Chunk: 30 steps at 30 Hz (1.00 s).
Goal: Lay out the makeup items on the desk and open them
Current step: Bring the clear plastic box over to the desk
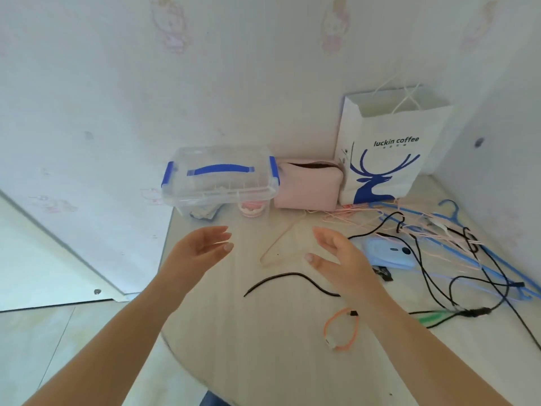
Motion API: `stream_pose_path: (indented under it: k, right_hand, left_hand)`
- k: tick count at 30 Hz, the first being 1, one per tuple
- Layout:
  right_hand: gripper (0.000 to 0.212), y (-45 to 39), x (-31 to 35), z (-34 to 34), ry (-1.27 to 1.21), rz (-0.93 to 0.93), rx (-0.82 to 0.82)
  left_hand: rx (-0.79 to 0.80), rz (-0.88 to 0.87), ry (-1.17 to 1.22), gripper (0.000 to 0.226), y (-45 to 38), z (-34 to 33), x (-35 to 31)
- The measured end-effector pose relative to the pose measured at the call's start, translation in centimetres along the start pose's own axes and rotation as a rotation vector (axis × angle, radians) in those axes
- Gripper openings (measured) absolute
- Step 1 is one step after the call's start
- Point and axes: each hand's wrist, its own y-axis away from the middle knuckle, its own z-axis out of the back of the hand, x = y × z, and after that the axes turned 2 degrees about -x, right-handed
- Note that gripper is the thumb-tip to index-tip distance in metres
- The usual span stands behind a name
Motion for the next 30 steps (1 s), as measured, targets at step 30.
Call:
stream_pose_path:
  k: [30]
  right_hand:
    - [0.035,-17.2,-0.1,-7.4,-0.172,-0.356,-0.200]
  left_hand:
    - [-0.022,0.131,0.241,0.020,-17.9,10.7,2.7]
